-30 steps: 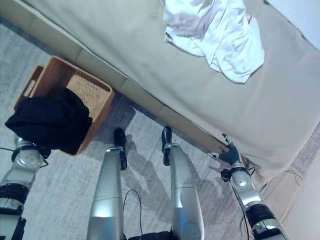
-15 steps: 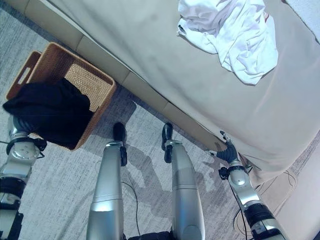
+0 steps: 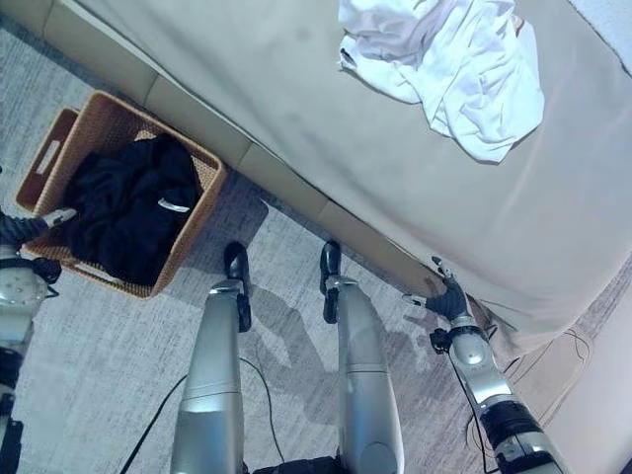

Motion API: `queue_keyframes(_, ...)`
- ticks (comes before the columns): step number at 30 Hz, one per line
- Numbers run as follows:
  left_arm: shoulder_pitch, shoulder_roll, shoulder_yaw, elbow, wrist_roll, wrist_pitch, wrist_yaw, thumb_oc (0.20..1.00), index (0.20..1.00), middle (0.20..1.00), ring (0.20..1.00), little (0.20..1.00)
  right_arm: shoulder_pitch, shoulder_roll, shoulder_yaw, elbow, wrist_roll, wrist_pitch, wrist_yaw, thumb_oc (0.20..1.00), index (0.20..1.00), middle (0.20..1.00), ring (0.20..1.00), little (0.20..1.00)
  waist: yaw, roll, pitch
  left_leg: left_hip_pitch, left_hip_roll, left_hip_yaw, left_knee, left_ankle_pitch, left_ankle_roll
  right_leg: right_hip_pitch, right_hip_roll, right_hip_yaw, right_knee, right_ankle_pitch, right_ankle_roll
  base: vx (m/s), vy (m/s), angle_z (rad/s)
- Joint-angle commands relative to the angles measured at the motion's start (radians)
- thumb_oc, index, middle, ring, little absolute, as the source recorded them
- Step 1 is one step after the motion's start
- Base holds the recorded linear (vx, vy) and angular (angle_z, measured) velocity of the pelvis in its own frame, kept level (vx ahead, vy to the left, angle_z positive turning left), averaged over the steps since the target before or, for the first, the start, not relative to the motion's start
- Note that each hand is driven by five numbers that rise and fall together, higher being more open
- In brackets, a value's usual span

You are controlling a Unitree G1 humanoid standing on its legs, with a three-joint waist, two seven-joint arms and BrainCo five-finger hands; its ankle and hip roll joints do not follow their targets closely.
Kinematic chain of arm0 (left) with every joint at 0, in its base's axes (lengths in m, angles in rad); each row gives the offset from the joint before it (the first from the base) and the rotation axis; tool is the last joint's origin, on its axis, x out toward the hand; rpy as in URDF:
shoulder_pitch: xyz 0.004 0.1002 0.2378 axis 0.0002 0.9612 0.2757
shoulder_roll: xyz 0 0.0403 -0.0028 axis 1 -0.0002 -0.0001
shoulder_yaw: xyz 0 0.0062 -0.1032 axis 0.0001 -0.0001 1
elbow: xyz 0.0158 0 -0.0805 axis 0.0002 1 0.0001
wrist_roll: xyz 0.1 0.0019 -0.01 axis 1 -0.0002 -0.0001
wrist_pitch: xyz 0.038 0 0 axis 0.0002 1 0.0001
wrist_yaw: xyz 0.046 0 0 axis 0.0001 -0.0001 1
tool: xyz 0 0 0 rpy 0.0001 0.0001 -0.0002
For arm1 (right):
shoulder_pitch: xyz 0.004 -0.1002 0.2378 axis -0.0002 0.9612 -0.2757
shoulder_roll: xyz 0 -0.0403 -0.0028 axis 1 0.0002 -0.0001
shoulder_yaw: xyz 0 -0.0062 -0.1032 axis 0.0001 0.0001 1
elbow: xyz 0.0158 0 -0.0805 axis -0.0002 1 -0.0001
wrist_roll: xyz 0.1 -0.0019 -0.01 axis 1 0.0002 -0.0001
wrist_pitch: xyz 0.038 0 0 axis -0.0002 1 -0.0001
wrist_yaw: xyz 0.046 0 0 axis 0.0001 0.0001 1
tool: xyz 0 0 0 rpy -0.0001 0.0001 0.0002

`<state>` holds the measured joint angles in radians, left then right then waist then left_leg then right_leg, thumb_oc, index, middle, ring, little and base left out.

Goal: Pick up clothes into the bucket

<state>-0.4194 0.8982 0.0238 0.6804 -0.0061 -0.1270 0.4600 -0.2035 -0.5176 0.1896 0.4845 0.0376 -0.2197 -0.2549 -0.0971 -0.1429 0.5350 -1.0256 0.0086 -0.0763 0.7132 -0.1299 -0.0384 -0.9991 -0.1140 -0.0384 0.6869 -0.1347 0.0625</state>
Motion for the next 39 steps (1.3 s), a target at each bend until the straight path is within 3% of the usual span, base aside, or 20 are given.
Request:
queue_keyframes(1, 0.081, -0.043, 0.074, -0.058, 0.068, -0.012, 0.041, 1.000, 1.000, 1.000, 1.000, 1.000, -0.011, -0.075, -0.128, -0.155, -0.107, -0.060, -0.146, 1.000, 1.000, 1.000, 1.000, 1.000, 0.033, 0.047, -0.015, 0.089, -0.051, 0.017, -0.121, -0.003, 0.040, 0.090, -0.043, -0.003, -0.114, 0.042, 0.048, 0.00, 0.000, 0.00)
queue_keyframes(4, 0.111, -0.089, 0.089, -0.075, 0.058, -0.030, 0.051, 1.000, 1.000, 1.000, 1.000, 1.000, -0.036, -0.087, -0.168, -0.216, -0.140, -0.061, -0.189, 1.000, 1.000, 1.000, 1.000, 1.000, 0.038, 0.062, -0.015, 0.127, -0.056, 0.023, -0.170, 0.016, 0.041, 0.108, -0.046, -0.002, -0.126, 0.044, 0.051, -0.02, -0.002, 0.01)
queue_keyframes(5, 0.119, -0.119, 0.095, -0.085, 0.031, -0.050, 0.049, 1.000, 1.000, 1.000, 1.000, 1.000, -0.061, -0.101, -0.200, -0.251, -0.156, -0.061, -0.217, 1.000, 1.000, 1.000, 1.000, 1.000, 0.042, 0.069, -0.015, 0.121, -0.060, 0.028, -0.195, 0.056, 0.044, 0.098, -0.051, -0.008, -0.137, 0.071, 0.044, -0.06, -0.022, 0.05)
queue_keyframes(9, 0.147, -0.202, 0.068, -0.101, -0.098, -0.122, 0.013, 1.000, 1.000, 1.000, 1.000, 1.000, -0.179, -0.151, -0.262, -0.265, -0.168, -0.057, -0.286, 1.000, 1.000, 1.000, 1.000, 1.000, 0.061, 0.113, -0.015, 0.187, -0.074, 0.024, -0.276, 0.088, 0.041, 0.138, -0.065, -0.008, -0.135, 0.058, 0.043, 0.00, -0.044, 0.13)
queue_keyframes(12, 0.166, -0.255, 0.037, -0.089, -0.243, -0.185, -0.064, 1.000, 1.000, 1.000, 1.000, 1.000, -0.280, -0.207, -0.285, -0.237, -0.156, -0.050, -0.323, 1.000, 1.000, 1.000, 1.000, 1.000, 0.080, 0.147, -0.015, 0.234, -0.086, 0.010, -0.325, 0.110, 0.034, 0.168, -0.075, -0.011, -0.124, 0.039, 0.038, 0.04, -0.074, 0.17)
queue_keyframes(15, 0.191, -0.309, -0.016, -0.087, -0.291, -0.208, -0.118, 1.000, 1.000, 1.000, 1.000, 1.000, -0.399, -0.274, -0.274, -0.168, -0.154, -0.040, -0.351, 1.000, 1.000, 1.000, 1.000, 1.000, 0.099, 0.175, -0.015, 0.272, -0.096, 0.004, -0.331, 0.111, 0.032, 0.196, -0.082, -0.014, -0.109, 0.018, 0.031, 0.05, -0.084, 0.20)
queue_keyframes(20, 0.223, -0.404, -0.134, -0.075, -0.315, -0.218, -0.194, 1.000, 1.000, 1.000, 1.000, 1.000, -0.606, -0.411, -0.186, 0.005, -0.168, 0.006, -0.370, 1.000, 1.000, 1.000, 1.000, 1.000, 0.126, 0.224, -0.015, 0.338, -0.104, -0.009, -0.353, 0.118, 0.020, 0.236, -0.099, -0.014, -0.058, -0.030, 0.016, 0.04, -0.091, 0.16)
queue_keyframes(24, 0.222, -0.432, -0.154, -0.050, -0.327, -0.216, -0.206, 1.000, 1.000, 1.000, 1.000, 1.000, -0.672, -0.442, -0.145, 0.056, -0.157, 0.024, -0.369, 1.000, 1.000, 1.000, 1.000, 1.000, 0.130, 0.240, -0.015, 0.364, -0.103, -0.013, -0.386, 0.135, 0.012, 0.246, -0.103, -0.016, -0.046, -0.045, 0.009, 0.02, -0.077, 0.15)
queue_keyframes(28, 0.230, -0.458, -0.242, -0.013, -0.329, -0.211, -0.231, 1.000, 1.000, 1.000, 1.000, 1.000, -0.912, -0.507, 0.068, 0.346, -0.086, 0.062, -0.310, 1.000, 1.000, 1.000, 1.000, 1.000, 0.156, 0.266, -0.039, 0.411, -0.084, -0.022, -0.514, 0.201, -0.009, 0.232, -0.094, -0.023, -0.040, -0.065, -0.006, 0.02, -0.106, 0.15)
queue_keyframes(33, 0.234, -0.471, -0.263, -0.018, -0.340, -0.207, -0.238, 1.000, 1.000, 1.000, 1.000, 1.000, -1.038, -0.507, 0.210, 0.551, -0.044, 0.086, -0.234, 1.000, 1.000, 1.000, 1.000, 1.000, 0.158, 0.278, -0.042, 0.418, -0.079, -0.025, -0.543, 0.214, -0.011, 0.206, -0.083, -0.012, -0.038, -0.061, -0.009, 0.03, -0.097, -0.04)
queue_keyframes(34, 0.238, -0.476, -0.271, -0.022, -0.353, -0.206, -0.242, 1.000, 1.000, 1.000, 1.000, 1.000, -1.065, -0.508, 0.261, 0.636, -0.040, 0.096, -0.189, 1.000, 1.000, 1.000, 1.000, 1.000, 0.159, 0.280, -0.045, 0.419, -0.085, -0.029, -0.535, 0.189, -0.015, 0.193, -0.086, 0.000, -0.016, -0.097, -0.007, 0.09, -0.132, 0.01)
queue_keyframes(36, 0.237, -0.478, -0.272, -0.022, -0.353, -0.205, -0.245, 1.000, 1.000, 1.000, 1.000, 1.000, -1.087, -0.505, 0.294, 0.665, -0.044, 0.097, -0.171, 1.000, 1.000, 1.000, 1.000, 1.000, 0.161, 0.290, -0.040, 0.398, -0.080, -0.025, -0.529, 0.214, -0.012, 0.173, -0.081, -0.004, -0.021, -0.061, -0.013, 0.00, -0.078, 0.01)
queue_keyframes(37, 0.241, -0.485, -0.282, -0.028, -0.351, -0.197, -0.251, 1.000, 1.000, 1.000, 1.000, 1.000, -1.092, -0.491, 0.328, 0.670, -0.043, 0.094, -0.130, 1.000, 1.000, 1.000, 1.000, 1.000, 0.154, 0.290, -0.038, 0.397, -0.083, -0.024, -0.520, 0.190, -0.016, 0.164, -0.080, 0.007, 0.001, -0.096, -0.006, -0.09, -0.026, -0.02)
queue_keyframes(38, 0.240, -0.485, -0.281, -0.029, -0.351, -0.197, -0.251, 1.000, 1.000, 1.000, 1.000, 1.000, -1.093, -0.491, 0.327, 0.669, -0.043, 0.094, -0.130, 1.000, 1.000, 1.000, 1.000, 1.000, 0.158, 0.295, -0.034, 0.382, -0.077, -0.021, -0.520, 0.215, -0.014, 0.153, -0.076, 0.001, -0.008, -0.061, -0.012, 0.08, -0.086, -0.05)
queue_keyframes(39, 0.241, -0.488, -0.282, -0.021, -0.350, -0.194, -0.254, 1.000, 1.000, 1.000, 1.000, 1.000, -1.086, -0.487, 0.339, 0.677, -0.037, 0.091, -0.107, 1.000, 1.000, 1.000, 1.000, 1.000, 0.152, 0.290, -0.035, 0.393, -0.083, -0.022, -0.517, 0.189, -0.018, 0.158, -0.081, 0.010, 0.008, -0.099, -0.006, -0.01, -0.052, -0.08)
